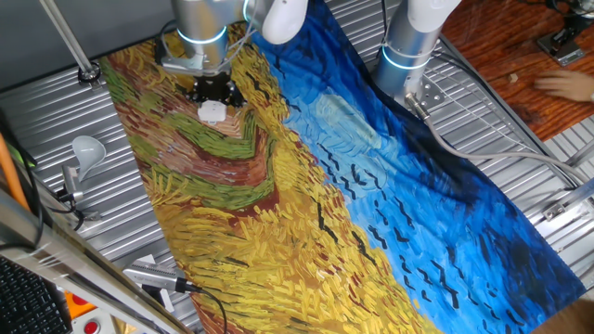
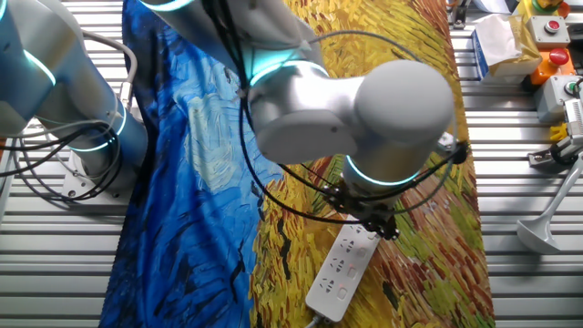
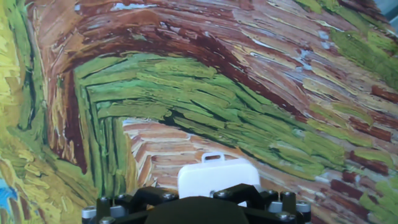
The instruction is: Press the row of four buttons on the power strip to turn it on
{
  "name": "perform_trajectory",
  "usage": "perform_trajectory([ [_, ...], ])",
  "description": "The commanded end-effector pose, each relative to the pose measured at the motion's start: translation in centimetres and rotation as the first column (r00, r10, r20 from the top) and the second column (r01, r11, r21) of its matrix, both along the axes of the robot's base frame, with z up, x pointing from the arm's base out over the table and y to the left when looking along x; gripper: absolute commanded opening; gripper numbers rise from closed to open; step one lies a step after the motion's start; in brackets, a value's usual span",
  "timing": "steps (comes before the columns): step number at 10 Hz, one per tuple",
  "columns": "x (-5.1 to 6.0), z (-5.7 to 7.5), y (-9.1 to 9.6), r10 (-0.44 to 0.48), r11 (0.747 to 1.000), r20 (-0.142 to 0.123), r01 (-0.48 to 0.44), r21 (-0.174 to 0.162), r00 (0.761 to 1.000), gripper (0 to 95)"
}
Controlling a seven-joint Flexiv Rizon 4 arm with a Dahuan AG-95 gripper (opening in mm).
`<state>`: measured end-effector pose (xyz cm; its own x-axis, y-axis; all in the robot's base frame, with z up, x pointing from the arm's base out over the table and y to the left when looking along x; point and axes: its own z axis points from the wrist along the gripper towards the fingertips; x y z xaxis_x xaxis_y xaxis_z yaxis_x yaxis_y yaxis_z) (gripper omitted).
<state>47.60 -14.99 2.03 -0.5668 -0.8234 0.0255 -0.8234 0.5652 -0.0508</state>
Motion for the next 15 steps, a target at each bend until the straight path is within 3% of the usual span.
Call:
perform_trajectory([
  [1, -0.6, 0.0, 0.1, -0.007, 1.0, -0.001, 0.007, 0.007, 1.0, 95.0],
  [3, -0.9, -0.2, 0.2, -0.012, 1.0, 0.002, 0.012, 0.009, 1.0, 95.0],
  [12, -0.6, -0.4, 0.4, -0.016, 1.0, 0.009, 0.016, 0.006, 1.0, 95.0],
  [15, -0.3, -1.5, 0.4, -0.019, 1.0, 0.016, 0.019, 0.01, 1.0, 95.0],
])
